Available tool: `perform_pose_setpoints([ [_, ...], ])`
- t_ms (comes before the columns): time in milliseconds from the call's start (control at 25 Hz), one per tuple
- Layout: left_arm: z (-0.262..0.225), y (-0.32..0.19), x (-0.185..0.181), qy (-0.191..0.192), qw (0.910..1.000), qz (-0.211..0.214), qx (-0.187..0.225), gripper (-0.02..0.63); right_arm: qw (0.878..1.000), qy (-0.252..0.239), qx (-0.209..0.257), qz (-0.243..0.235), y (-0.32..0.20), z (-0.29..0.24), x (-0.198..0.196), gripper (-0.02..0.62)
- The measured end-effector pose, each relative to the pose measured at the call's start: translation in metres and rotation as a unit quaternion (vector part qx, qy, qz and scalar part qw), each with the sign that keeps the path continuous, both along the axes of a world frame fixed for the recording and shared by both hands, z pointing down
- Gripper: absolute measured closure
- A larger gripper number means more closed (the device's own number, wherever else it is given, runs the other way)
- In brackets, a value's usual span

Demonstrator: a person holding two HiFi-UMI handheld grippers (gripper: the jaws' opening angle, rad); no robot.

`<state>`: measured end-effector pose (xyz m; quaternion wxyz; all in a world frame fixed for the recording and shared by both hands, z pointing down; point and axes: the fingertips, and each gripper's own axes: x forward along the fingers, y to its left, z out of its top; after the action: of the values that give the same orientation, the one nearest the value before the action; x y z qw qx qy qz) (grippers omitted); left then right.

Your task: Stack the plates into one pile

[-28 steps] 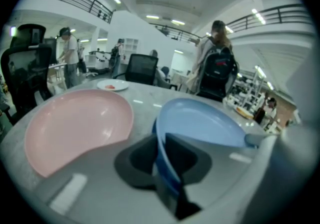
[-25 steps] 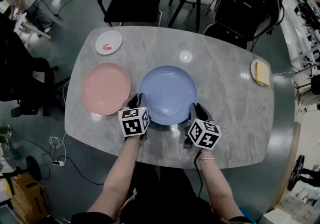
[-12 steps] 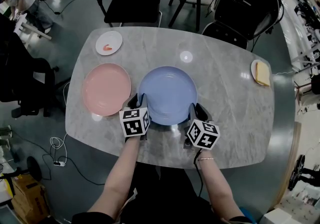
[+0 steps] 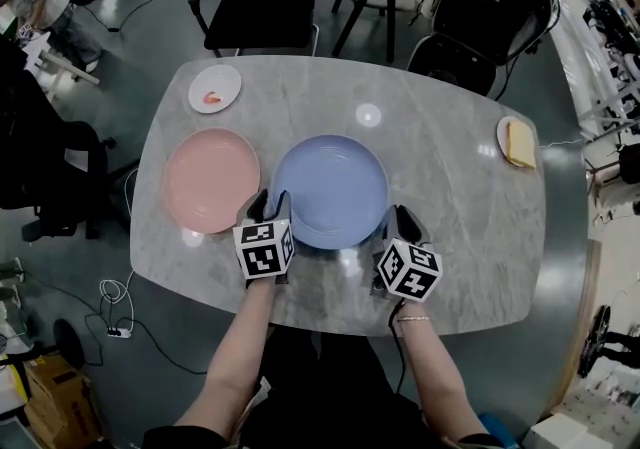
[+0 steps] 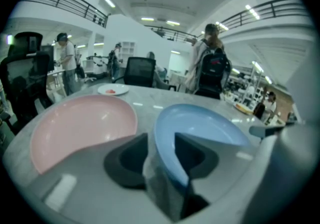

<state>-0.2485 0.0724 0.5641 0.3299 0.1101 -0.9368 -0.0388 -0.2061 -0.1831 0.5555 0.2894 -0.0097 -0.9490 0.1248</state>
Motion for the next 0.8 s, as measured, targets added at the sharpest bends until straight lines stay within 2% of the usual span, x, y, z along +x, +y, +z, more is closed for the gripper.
perform_pose_setpoints([
  [200,-0.015,0.014,0.005,-0.018,0.9996,-0.014,0.014,0.443,1.000,-0.028,0.006,-0.005,0.001,-0.024,-0.003,0.551],
  [440,-0.045,0.043,0.015,-0.053,0.9969,-0.051,0.027,0.460,0.995,-0.077,-0.004,-0.062,0.036,-0.069,-0.022,0.551],
  [640,-0.054,0.081,0.029,-0.074,0.9899,-0.119,0.019,0.469,0.985,-0.111,-0.021,-0.133,0.077,-0.090,-0.036,0.551],
  [800,-0.059,0.120,0.055,-0.075,0.9797,-0.186,0.009,0.469,0.971,-0.116,-0.037,-0.208,0.120,-0.095,-0.036,0.551],
])
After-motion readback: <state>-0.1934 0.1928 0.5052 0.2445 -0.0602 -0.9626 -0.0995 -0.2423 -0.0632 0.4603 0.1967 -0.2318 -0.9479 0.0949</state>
